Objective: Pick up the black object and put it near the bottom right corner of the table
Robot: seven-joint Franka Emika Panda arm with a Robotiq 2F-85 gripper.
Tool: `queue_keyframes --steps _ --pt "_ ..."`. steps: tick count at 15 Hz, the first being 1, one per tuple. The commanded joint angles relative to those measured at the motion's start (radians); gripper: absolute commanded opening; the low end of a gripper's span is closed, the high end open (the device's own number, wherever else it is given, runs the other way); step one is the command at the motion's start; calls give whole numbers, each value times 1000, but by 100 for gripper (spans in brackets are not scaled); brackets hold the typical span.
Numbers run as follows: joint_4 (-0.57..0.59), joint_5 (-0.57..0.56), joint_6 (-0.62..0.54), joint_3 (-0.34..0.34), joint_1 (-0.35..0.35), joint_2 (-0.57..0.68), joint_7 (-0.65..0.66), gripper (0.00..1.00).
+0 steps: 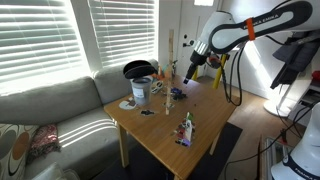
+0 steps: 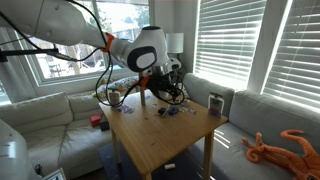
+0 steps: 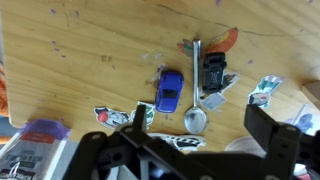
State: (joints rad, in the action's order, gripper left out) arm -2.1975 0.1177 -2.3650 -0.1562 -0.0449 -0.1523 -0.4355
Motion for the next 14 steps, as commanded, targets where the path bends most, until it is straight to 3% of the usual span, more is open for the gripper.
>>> queue_keyframes --steps 1,2,3,4,5,8,12,14 --pt "86 57 12 34 7 94 -18 100" --pt "101 79 6 40 10 112 -31 100" --pt "117 97 8 45 15 132 -39 88" --pt "131 112 15 51 20 146 -48 86" --pt "145 120 30 58 23 158 -53 74" --pt "168 82 71 83 27 188 -32 64" --pt "176 64 139 113 28 214 -16 83" --pt "171 57 165 120 31 217 -8 81"
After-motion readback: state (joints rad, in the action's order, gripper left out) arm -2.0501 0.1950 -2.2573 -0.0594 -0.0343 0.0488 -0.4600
